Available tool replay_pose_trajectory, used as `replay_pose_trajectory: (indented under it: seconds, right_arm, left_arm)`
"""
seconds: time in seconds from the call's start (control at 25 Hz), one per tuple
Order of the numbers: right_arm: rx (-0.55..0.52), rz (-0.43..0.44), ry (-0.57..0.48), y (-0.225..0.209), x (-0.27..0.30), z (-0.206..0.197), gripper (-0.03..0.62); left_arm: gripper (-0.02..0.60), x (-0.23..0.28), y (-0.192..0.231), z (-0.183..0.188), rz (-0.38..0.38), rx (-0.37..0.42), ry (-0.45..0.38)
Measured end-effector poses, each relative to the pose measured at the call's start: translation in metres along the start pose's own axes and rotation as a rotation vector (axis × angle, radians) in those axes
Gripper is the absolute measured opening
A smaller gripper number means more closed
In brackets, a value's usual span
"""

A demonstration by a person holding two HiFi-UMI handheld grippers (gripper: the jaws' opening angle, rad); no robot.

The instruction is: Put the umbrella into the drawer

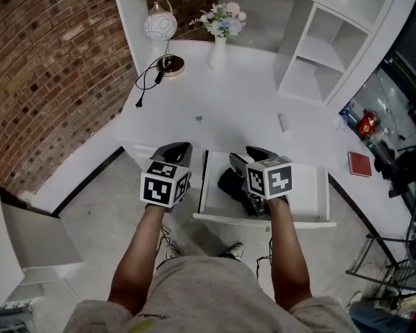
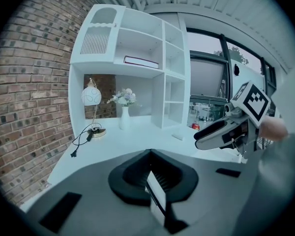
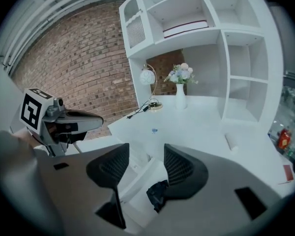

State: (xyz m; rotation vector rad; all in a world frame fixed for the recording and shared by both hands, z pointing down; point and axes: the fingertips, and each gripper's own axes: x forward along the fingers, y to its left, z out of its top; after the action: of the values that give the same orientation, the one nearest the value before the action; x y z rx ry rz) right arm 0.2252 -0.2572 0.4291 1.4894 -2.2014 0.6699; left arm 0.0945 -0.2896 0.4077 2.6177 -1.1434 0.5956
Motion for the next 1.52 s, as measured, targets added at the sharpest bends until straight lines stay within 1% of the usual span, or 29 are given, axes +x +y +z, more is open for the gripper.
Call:
replay_pose_trajectory:
  seconds: [0.08,0.12,0.16,0.24,0.4,0.56,0.64,0.72,0.8,0.92,1.12,1.52]
  right_arm:
    - [-0.005,-0.016,-0.035,0.003,-0.007,0.008,0.226]
    - [-0.01,-0.02,-0.054,0.004,-0.01,0.011,0.218]
    - [-0.014,-0.022,-0.071,0.006,-0.013,0.015,0.195]
    - [-0.022,-0.026,-0.098,0.009,-0.019,0.022,0.187]
    - [-0.032,-0.053,-0.139,0.01,-0.027,0.031,0.16]
    - [-0.047,-0.076,-0.187,0.013,-0.035,0.038,0.117]
    - [-0.047,-0.089,-0.208,0.013,-0.037,0.04,0.088]
    - [-0.048,-0.105,-0.227,0.013,-0.038,0.042,0.036]
    - [-0.061,-0.118,-0.246,0.013,-0.041,0.044,0.01]
    - [-0.09,-0.124,-0.271,0.015,-0.044,0.048,0.005]
    - [-0.092,-0.123,-0.286,0.014,-0.046,0.053,0.005]
    - [-0.1,-0.116,-0.286,0.02,-0.045,0.052,0.005]
  left_arm:
    - [-0.003,-0.003,0.003,0.004,0.01,0.009,-0.01]
    - [-0.003,-0.006,0.004,0.007,0.016,0.017,-0.016]
    - [-0.003,-0.008,0.005,0.009,0.023,0.026,-0.021]
    - [-0.003,-0.011,0.007,0.013,0.028,0.033,-0.03]
    - [-0.003,-0.015,0.012,0.02,0.034,0.007,-0.036]
    - [-0.003,-0.016,0.008,0.02,0.023,0.007,-0.048]
    - [-0.003,-0.016,0.007,0.02,0.016,0.003,-0.05]
    - [-0.003,-0.017,0.007,0.021,0.019,0.007,-0.055]
    - [-0.003,-0.018,0.007,0.024,0.022,0.015,-0.064]
    - [-0.003,-0.018,0.007,0.026,0.025,0.018,-0.07]
    - [-0.003,-0.019,0.007,0.028,0.038,0.04,-0.073]
    - [-0.003,-0.024,0.011,0.022,0.046,0.023,-0.068]
